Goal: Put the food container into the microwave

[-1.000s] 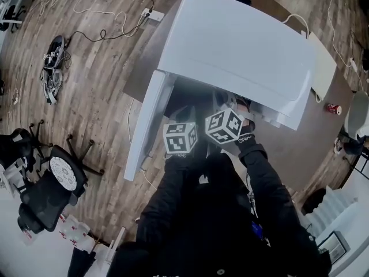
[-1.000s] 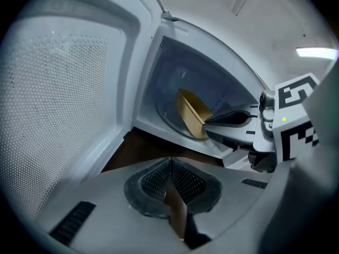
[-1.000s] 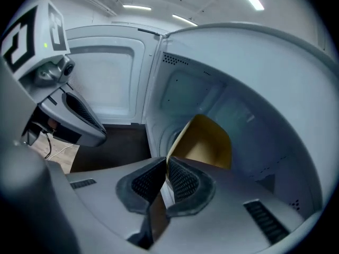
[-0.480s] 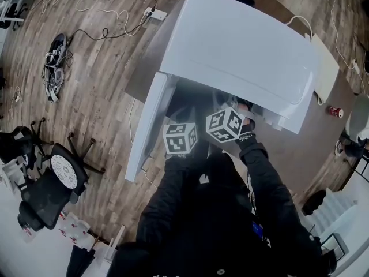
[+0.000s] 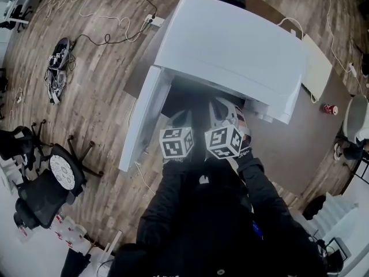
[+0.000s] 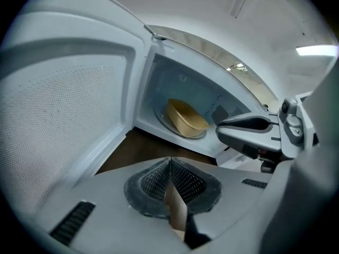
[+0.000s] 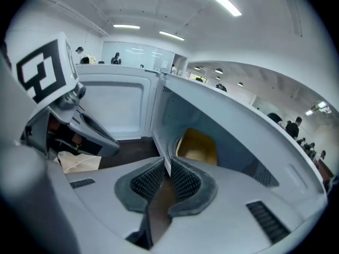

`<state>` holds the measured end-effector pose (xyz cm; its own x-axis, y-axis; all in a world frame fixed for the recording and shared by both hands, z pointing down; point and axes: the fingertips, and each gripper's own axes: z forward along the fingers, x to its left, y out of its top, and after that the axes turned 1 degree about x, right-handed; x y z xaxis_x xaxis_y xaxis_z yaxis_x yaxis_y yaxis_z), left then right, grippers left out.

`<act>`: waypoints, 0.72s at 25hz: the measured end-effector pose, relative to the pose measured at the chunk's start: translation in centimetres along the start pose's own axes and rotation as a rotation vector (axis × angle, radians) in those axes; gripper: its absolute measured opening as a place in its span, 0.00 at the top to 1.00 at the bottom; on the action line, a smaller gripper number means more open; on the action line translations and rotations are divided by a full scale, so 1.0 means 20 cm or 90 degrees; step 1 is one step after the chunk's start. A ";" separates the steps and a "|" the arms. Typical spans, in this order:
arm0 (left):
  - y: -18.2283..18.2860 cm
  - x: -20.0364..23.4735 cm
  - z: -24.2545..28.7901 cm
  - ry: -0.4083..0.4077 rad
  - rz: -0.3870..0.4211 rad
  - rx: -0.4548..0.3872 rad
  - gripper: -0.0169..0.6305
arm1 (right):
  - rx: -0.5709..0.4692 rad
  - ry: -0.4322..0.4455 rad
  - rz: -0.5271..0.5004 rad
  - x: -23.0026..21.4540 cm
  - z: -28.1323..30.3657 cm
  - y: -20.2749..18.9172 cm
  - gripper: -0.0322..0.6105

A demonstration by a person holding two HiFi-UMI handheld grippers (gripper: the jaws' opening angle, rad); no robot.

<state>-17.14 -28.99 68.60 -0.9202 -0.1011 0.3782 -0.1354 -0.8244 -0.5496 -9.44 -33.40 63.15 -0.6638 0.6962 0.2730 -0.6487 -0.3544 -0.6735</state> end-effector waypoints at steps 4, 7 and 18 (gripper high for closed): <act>0.01 -0.11 -0.11 -0.002 0.008 -0.029 0.92 | -0.030 -0.001 0.068 -0.01 -0.21 0.02 0.90; 0.02 -0.20 -0.20 -0.010 0.018 -0.056 0.92 | -0.056 -0.006 0.101 -0.02 -0.36 0.02 0.91; 0.06 -0.57 -0.53 -0.034 0.080 -0.145 0.92 | -0.141 -0.047 0.197 -0.11 -0.88 0.00 0.91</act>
<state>-10.70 -23.00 55.69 -0.9149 -0.2286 0.3326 -0.1066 -0.6580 -0.7455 -1.48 -23.86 50.44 -0.8464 0.5270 0.0770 -0.3226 -0.3923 -0.8614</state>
